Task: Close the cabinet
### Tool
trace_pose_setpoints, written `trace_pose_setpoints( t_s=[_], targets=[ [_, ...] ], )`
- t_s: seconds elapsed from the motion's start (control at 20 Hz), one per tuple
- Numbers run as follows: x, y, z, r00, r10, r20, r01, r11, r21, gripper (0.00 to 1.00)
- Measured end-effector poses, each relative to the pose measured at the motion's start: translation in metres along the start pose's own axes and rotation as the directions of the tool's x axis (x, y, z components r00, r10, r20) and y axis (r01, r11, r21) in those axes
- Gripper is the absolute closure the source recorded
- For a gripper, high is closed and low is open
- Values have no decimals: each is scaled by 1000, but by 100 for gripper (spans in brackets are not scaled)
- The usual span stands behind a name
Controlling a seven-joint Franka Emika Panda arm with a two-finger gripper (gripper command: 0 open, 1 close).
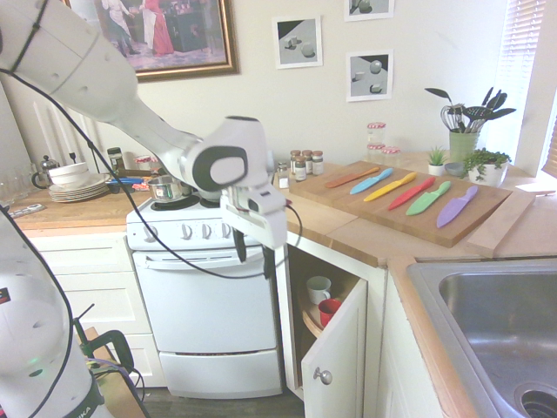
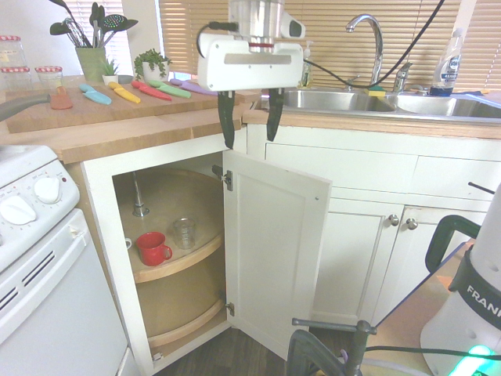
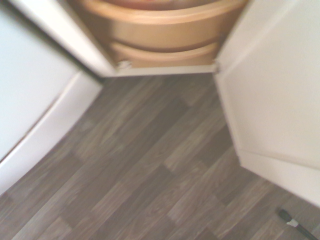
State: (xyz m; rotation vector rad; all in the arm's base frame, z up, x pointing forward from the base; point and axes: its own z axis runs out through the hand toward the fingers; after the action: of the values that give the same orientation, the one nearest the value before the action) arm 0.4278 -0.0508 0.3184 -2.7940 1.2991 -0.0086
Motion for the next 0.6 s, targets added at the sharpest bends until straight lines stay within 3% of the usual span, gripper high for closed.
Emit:
trace_pose_setpoints(
  t_s=[0.2,0.6],
  targets=[
    [57,52,37,999,37,16,-37,999,39,0],
    [113,80,61,997,74,-5,-73,993,87,0]
  ],
)
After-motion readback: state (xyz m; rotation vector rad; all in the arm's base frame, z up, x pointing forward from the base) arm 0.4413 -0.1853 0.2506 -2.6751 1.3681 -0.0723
